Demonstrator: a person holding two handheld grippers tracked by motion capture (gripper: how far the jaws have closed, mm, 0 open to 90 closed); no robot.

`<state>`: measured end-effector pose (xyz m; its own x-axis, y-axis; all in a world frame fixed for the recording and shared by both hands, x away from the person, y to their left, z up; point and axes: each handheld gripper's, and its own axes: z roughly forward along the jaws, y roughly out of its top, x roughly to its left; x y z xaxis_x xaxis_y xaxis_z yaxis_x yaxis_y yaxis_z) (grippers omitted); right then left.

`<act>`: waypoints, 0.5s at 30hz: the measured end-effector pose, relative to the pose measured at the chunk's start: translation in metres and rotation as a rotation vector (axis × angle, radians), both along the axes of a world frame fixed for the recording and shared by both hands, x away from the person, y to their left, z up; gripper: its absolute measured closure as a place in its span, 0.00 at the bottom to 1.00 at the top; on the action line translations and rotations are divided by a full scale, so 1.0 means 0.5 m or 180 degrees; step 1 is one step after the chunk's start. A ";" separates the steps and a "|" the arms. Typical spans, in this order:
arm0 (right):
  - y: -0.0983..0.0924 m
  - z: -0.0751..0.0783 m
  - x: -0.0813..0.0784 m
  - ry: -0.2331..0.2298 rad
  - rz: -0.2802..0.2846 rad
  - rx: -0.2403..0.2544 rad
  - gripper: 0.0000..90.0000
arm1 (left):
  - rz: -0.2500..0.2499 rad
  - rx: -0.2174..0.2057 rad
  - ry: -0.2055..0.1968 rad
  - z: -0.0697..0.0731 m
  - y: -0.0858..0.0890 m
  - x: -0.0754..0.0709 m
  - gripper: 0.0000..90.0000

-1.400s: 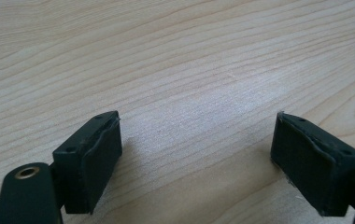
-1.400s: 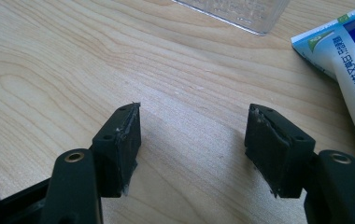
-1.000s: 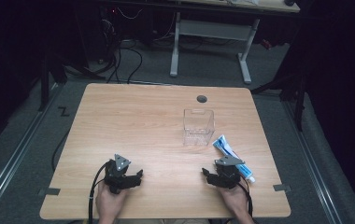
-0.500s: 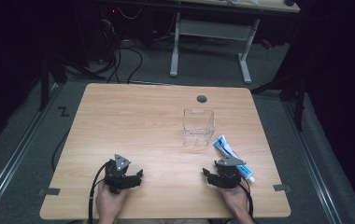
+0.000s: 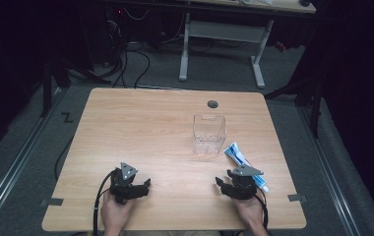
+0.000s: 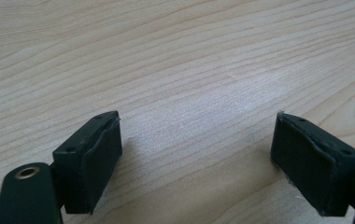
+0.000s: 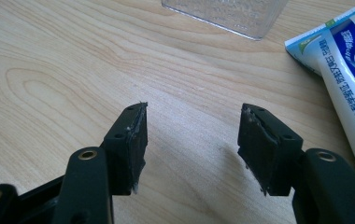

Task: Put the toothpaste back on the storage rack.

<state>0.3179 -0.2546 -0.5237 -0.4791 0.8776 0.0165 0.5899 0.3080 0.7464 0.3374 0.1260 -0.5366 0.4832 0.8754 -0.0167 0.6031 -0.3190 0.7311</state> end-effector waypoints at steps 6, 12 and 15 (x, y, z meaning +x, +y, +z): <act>-0.009 0.005 -0.007 -0.0003 -0.0010 0.0044 0.49 | 0.0000 0.0000 0.0000 0.000 0.000 0.000 0.19; -0.019 0.012 -0.014 -0.0055 -0.0025 0.0116 0.47 | 0.0000 -0.0001 0.0001 0.000 0.000 0.000 0.19; -0.024 0.014 -0.018 -0.0054 -0.0061 0.0182 0.47 | 0.0000 -0.0001 0.0000 0.000 0.000 0.000 0.19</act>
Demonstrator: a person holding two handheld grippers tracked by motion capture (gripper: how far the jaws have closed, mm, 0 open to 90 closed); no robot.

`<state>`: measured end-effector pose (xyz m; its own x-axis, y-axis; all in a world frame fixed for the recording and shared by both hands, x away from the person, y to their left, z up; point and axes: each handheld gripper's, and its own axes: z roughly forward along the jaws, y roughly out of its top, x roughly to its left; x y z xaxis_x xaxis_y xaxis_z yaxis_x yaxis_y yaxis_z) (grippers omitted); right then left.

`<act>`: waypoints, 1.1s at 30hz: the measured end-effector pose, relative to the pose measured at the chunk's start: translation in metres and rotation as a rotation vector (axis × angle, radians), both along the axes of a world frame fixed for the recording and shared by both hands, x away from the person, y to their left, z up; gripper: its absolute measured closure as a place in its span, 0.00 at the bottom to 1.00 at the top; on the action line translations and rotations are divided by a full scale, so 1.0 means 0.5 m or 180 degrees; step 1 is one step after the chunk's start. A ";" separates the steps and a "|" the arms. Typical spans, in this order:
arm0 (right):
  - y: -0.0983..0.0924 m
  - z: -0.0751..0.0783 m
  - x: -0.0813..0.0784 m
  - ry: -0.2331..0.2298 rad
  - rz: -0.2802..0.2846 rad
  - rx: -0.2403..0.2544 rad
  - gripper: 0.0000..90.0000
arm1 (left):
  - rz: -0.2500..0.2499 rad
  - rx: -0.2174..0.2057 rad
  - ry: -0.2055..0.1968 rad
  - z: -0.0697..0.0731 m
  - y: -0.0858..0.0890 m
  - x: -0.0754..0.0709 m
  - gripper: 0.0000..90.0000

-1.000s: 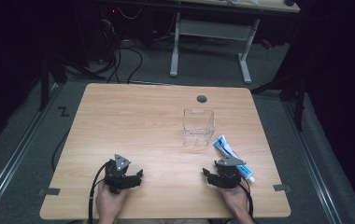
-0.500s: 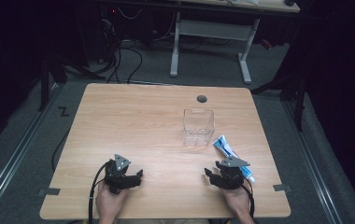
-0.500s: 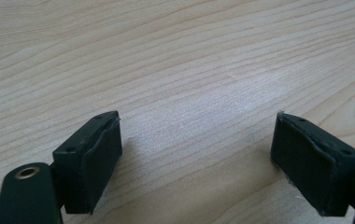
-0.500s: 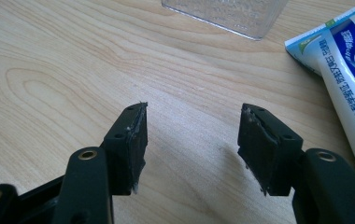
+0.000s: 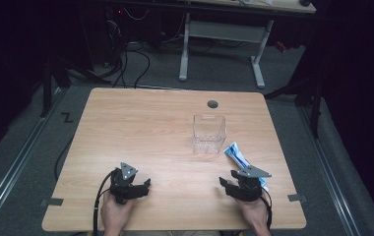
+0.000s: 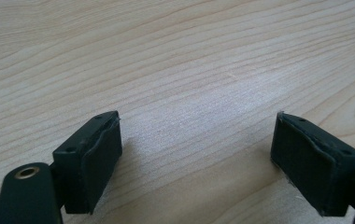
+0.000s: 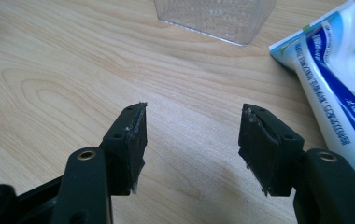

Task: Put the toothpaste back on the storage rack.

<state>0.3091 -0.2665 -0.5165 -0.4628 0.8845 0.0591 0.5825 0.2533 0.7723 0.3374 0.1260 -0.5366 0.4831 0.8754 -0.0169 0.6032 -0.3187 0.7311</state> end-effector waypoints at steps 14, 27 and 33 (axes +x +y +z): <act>-0.034 0.025 -0.020 -0.0100 -0.0109 0.0142 0.46 | 0.0000 0.0001 0.0000 0.000 0.000 0.000 0.19; -0.069 0.045 -0.017 -0.0129 -0.0225 0.0104 0.50 | -0.0001 0.0000 0.0000 0.000 0.000 0.000 0.19; -0.085 0.053 -0.009 -0.0133 -0.0277 0.0092 0.50 | 0.0000 0.0000 0.0000 0.000 0.000 0.000 0.19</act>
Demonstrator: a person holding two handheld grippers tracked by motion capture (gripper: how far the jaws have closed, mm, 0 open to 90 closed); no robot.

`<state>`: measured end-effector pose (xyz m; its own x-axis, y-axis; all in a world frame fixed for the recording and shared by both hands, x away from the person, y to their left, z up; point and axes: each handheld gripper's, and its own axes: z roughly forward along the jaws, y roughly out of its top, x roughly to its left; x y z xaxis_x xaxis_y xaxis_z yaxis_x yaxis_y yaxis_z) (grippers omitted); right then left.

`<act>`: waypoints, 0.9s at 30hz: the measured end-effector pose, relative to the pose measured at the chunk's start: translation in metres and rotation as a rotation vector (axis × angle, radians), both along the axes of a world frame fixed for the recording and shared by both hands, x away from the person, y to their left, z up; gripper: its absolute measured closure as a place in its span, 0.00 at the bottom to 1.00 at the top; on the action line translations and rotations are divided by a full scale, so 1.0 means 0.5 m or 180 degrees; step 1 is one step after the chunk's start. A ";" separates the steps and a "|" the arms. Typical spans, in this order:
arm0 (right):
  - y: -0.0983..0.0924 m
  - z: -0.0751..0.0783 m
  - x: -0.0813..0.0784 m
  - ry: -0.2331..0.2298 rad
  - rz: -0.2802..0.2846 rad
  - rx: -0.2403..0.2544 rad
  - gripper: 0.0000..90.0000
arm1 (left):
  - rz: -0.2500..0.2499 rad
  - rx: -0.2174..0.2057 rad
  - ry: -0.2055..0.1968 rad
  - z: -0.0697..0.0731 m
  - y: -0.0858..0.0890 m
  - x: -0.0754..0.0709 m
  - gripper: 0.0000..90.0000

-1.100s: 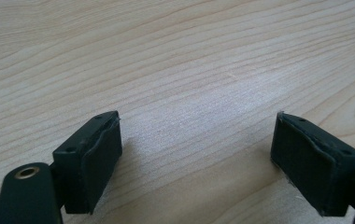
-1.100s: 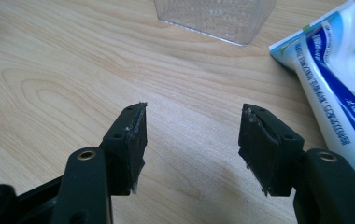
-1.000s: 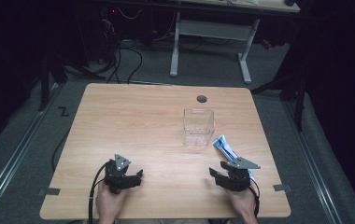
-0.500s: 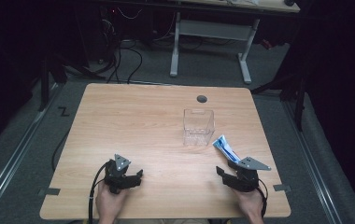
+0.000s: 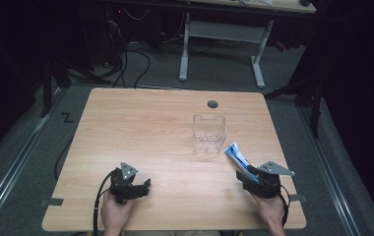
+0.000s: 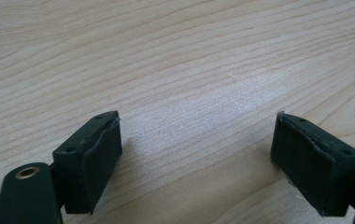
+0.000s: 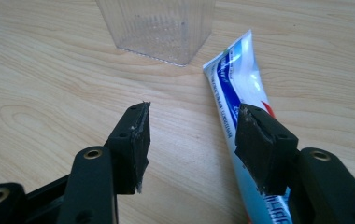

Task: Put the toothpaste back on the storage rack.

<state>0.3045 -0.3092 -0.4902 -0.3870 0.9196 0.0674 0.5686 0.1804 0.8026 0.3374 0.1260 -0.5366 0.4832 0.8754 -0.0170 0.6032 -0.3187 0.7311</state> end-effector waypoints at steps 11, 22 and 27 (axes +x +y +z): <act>-0.004 0.025 0.030 0.0008 0.0032 -0.0119 0.51 | -0.0001 0.0001 0.0000 0.000 0.000 0.000 0.19; 0.005 0.029 0.081 0.0169 0.0051 -0.0344 0.51 | 0.0000 0.0000 0.0000 0.000 0.000 0.000 0.19; 0.017 0.021 0.106 0.0306 0.0064 -0.0431 0.51 | -0.0001 0.0001 0.0000 0.000 0.000 0.000 0.19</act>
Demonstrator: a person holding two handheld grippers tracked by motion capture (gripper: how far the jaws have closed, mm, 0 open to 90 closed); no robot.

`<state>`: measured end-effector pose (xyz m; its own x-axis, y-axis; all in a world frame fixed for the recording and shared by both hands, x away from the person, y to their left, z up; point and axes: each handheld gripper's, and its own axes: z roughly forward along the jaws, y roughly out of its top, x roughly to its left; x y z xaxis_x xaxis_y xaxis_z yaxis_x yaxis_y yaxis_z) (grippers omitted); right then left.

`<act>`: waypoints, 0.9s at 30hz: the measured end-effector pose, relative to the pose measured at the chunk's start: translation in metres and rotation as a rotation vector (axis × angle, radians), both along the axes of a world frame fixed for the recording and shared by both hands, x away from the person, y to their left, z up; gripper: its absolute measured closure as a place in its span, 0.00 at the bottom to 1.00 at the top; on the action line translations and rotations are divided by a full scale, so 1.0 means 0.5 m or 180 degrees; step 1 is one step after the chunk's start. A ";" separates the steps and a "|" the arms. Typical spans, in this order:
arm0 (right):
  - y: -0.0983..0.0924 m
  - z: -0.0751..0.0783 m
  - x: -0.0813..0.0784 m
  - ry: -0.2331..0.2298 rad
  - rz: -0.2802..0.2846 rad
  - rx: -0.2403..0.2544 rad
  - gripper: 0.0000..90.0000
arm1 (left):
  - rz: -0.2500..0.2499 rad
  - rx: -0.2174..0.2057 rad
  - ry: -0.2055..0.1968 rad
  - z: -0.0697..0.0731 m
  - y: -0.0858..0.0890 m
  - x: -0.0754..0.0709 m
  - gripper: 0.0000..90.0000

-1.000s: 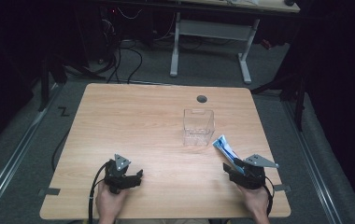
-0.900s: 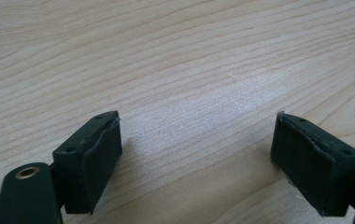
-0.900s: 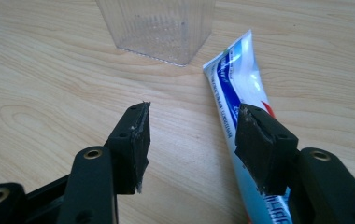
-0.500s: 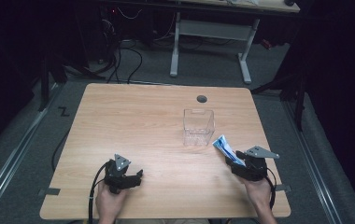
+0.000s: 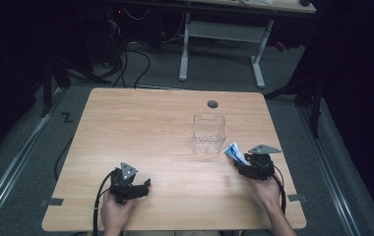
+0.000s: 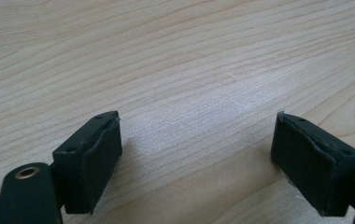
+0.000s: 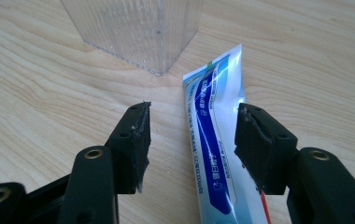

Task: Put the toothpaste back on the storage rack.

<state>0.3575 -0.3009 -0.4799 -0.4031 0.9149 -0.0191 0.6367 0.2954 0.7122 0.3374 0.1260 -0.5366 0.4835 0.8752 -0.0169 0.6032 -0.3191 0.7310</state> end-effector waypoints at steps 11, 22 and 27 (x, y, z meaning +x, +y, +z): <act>0.008 -0.019 0.029 0.0162 -0.0025 -0.0206 0.51 | 0.0001 0.0000 0.0000 0.000 0.000 0.000 0.19; 0.009 -0.034 0.051 0.0289 -0.0045 -0.0380 0.51 | -0.0003 0.0001 0.0004 0.000 0.000 0.000 0.19; 0.023 -0.037 0.061 0.0295 -0.0010 -0.0514 0.51 | -0.0003 0.0001 0.0004 0.000 0.000 0.000 0.19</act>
<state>0.3879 -0.2896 -0.4985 -0.4071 0.9043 -0.1289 0.6986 0.3991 0.5939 0.3374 0.1261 -0.5365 0.4843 0.8747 -0.0173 0.6038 -0.3199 0.7301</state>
